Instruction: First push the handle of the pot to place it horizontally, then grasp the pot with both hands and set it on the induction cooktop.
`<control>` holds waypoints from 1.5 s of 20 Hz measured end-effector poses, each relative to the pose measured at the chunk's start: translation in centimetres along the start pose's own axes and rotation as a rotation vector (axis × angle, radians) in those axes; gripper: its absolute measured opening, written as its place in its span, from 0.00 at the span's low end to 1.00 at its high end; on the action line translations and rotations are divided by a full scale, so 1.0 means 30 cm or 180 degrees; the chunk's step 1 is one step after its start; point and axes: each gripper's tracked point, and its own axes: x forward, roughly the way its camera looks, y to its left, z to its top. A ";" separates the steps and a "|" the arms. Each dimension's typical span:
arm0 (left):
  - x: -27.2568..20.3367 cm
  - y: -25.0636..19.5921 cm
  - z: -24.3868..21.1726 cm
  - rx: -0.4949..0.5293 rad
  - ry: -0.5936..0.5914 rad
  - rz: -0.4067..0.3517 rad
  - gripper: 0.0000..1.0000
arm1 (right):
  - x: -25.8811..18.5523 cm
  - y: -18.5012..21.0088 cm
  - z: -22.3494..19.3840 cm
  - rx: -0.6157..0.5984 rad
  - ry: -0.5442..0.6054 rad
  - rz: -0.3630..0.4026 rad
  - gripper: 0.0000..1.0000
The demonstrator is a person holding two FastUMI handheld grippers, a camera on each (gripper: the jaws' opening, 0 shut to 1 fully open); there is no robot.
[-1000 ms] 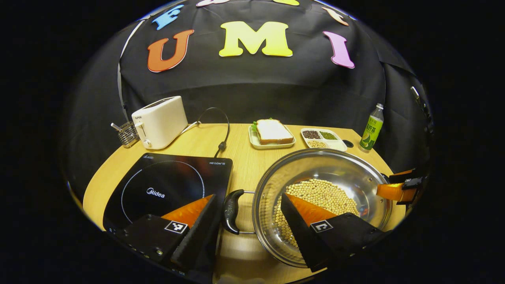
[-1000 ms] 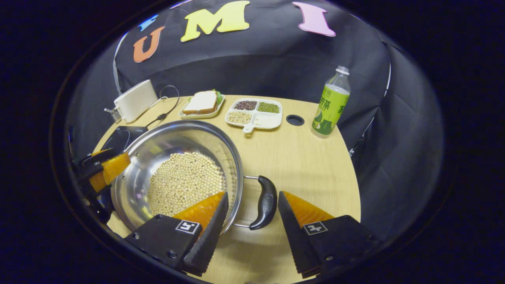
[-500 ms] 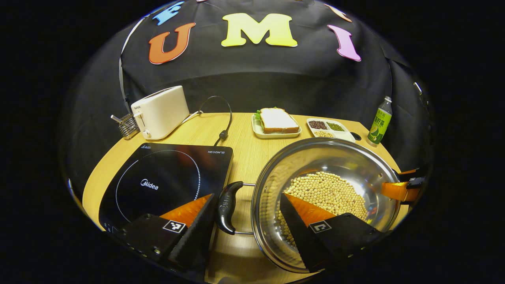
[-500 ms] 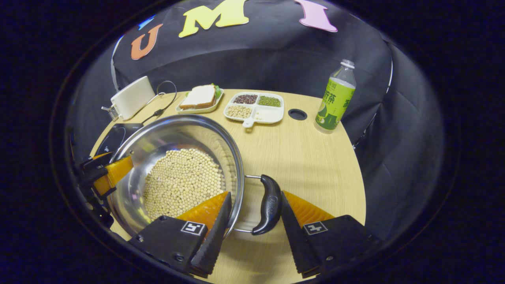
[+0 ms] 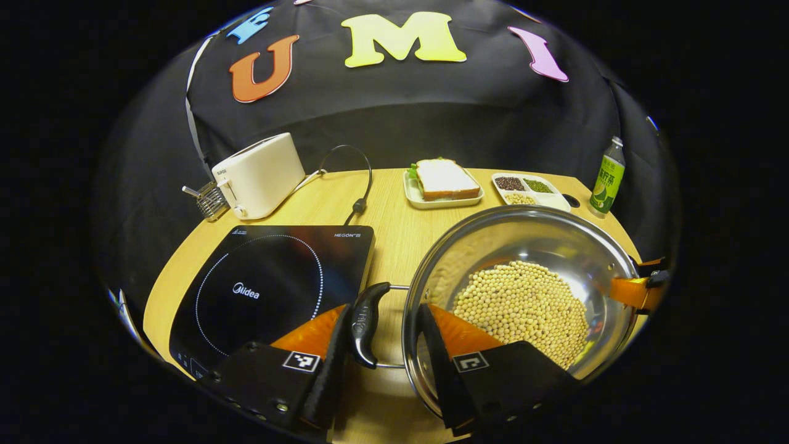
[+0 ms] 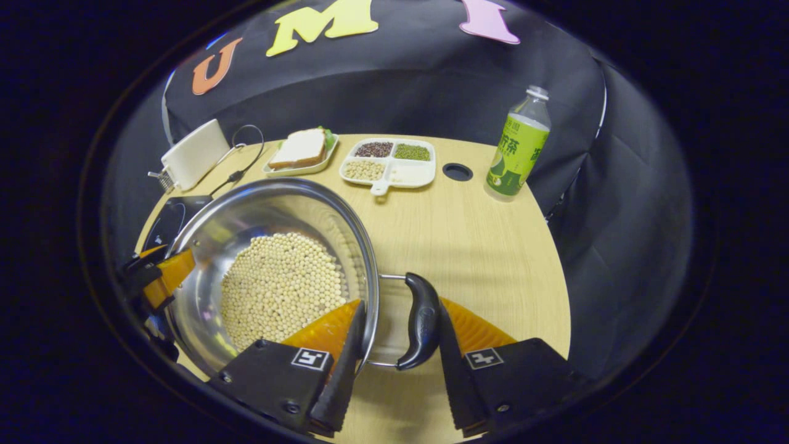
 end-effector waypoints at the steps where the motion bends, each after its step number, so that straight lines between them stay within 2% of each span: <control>1: 0.004 0.000 0.004 0.0030 -0.0012 -0.0015 0.61 | -0.005 -0.001 -0.003 0.0009 0.0018 0.0003 0.62; 2: 0.000 -0.002 0.004 0.0041 -0.0024 -0.0031 0.60 | -0.008 -0.005 -0.007 0.0015 0.0031 0.0002 0.58; 4: -0.011 -0.012 -0.001 0.0019 0.0007 -0.0073 0.57 | -0.021 -0.015 -0.015 0.0064 0.0042 0.0002 0.55; 14: -0.093 0.050 0.093 0.0060 -0.0145 -0.0160 0.56 | -0.141 0.039 0.034 0.0110 -0.0114 -0.0013 0.55; 19: -0.136 0.154 0.139 0.0071 -0.0211 -0.0156 0.56 | -0.202 0.143 0.064 0.0135 -0.0186 0.0009 0.55; 20: -0.143 0.179 0.147 0.0071 -0.0225 -0.0155 0.56 | -0.213 0.166 0.070 0.0133 -0.0198 0.0015 0.58; 21: -0.148 0.203 0.153 0.0071 -0.0235 -0.0152 0.56 | -0.223 0.192 0.075 0.0139 -0.0202 0.0023 0.55; 30: -0.177 0.464 0.193 0.0104 -0.0300 -0.0105 0.56 | -0.269 0.452 0.100 0.0195 -0.0247 0.0080 0.55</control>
